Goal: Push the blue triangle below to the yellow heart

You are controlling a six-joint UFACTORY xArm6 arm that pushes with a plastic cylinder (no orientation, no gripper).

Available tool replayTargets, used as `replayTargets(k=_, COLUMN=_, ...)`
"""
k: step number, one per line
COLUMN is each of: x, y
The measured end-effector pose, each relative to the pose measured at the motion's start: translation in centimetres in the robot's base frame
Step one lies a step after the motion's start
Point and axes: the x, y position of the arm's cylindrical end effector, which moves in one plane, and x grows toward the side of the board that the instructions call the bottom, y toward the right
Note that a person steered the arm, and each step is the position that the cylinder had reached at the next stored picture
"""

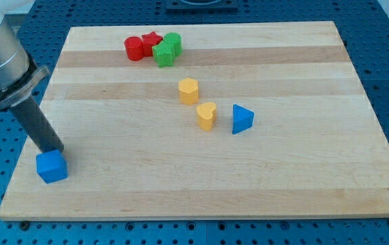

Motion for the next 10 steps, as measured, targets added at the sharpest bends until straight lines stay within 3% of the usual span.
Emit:
replayTargets(k=1, x=1.9, y=0.0)
replayTargets(k=2, x=1.9, y=3.9)
replayTargets(k=4, x=2.1, y=18.7)
replayTargets(k=6, x=-2.4, y=34.5)
replayTargets(k=7, x=-7.1, y=35.0)
replayTargets(k=10, x=-4.6, y=28.5)
